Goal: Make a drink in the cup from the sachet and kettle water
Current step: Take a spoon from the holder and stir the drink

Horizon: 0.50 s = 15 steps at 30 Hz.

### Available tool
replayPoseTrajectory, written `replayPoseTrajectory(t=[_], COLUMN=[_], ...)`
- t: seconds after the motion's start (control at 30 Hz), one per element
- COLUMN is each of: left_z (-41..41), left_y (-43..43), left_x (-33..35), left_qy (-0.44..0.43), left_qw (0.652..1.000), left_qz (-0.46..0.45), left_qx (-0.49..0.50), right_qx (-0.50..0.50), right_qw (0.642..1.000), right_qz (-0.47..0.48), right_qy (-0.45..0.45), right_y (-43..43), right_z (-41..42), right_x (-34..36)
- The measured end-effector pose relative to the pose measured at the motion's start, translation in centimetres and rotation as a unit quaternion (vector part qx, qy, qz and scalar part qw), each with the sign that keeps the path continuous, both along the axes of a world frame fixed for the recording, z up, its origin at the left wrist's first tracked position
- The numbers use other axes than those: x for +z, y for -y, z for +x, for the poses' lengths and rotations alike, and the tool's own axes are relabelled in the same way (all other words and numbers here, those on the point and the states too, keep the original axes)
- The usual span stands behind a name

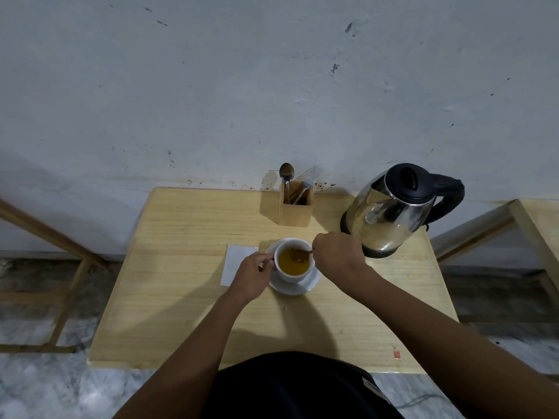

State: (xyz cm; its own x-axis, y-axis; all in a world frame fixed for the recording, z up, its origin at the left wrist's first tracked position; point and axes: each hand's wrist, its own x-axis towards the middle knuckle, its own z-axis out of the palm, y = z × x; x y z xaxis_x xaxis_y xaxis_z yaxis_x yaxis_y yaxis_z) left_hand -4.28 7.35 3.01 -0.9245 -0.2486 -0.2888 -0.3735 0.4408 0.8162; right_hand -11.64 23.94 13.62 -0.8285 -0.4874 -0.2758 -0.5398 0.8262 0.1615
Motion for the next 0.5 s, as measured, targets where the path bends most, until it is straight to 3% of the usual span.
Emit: replayPoseTrajectory(t=[0.17, 0.5], left_z=[0.0, 0.1], left_y=[-0.1, -0.2], left_x=[0.1, 0.7], left_qy=[-0.004, -0.008], left_qw=[1.000, 1.000], left_qz=[-0.010, -0.003], left_qx=[0.002, -0.001], right_qx=[-0.022, -0.075], right_qw=[0.999, 0.968], right_qz=[-0.029, -0.232], right_qy=[0.010, -0.059], right_y=[-0.7, -6.3], right_z=[1.2, 4.7], right_x=[-0.4, -3.4])
